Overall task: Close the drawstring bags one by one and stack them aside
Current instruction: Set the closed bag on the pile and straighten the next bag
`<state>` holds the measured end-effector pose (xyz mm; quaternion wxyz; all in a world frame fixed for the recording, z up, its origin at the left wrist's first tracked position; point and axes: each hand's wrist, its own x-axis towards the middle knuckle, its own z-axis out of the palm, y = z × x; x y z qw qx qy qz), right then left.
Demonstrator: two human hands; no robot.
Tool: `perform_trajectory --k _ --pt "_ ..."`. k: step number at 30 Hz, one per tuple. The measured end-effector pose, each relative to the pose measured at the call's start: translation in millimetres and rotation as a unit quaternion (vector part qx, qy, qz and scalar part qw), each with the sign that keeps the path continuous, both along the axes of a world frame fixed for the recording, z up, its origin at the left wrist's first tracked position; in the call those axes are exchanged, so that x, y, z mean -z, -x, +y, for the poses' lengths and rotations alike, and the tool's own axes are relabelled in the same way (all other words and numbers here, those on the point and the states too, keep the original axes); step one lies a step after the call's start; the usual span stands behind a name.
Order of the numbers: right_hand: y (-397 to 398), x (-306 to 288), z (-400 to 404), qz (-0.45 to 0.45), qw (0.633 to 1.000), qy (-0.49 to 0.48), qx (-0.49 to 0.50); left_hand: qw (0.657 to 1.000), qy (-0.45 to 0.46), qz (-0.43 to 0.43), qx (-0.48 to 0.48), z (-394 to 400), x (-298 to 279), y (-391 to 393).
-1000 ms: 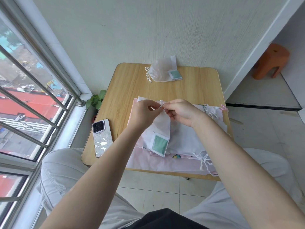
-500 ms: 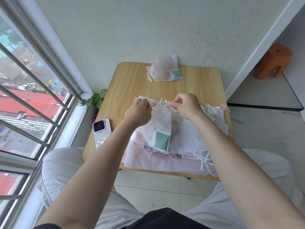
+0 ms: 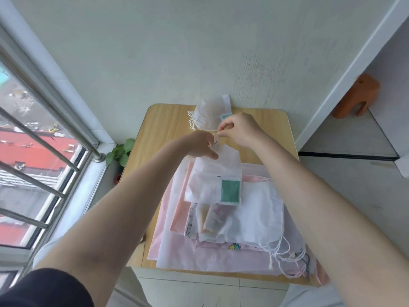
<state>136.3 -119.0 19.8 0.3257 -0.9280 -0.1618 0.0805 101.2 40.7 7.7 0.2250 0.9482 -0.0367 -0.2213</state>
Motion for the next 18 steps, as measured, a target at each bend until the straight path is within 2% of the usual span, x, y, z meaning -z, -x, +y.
perform_trajectory --k 2,4,8,9,13,15,18 --pt "-22 -1 7 -0.049 0.998 0.014 0.020 0.991 0.096 -0.008 -0.089 3 8 -27" --pt "-47 3 14 -0.104 0.993 0.040 0.041 0.965 0.173 -0.041 -0.192 11 18 -57" --pt "-87 25 35 -0.193 0.973 0.109 0.057 0.870 0.308 -0.064 -0.379 28 39 -102" --pt "-94 34 40 -0.180 0.976 0.120 0.036 0.844 0.337 -0.056 -0.412 31 46 -108" --pt "-113 81 54 -0.026 0.984 0.167 -0.054 0.767 0.395 0.003 -0.506 37 78 -122" --pt "-115 97 56 0.019 0.980 0.187 -0.069 0.753 0.392 0.013 -0.529 39 88 -120" --pt "-112 100 54 0.037 0.980 0.184 -0.070 0.752 0.385 0.023 -0.534 42 90 -115"
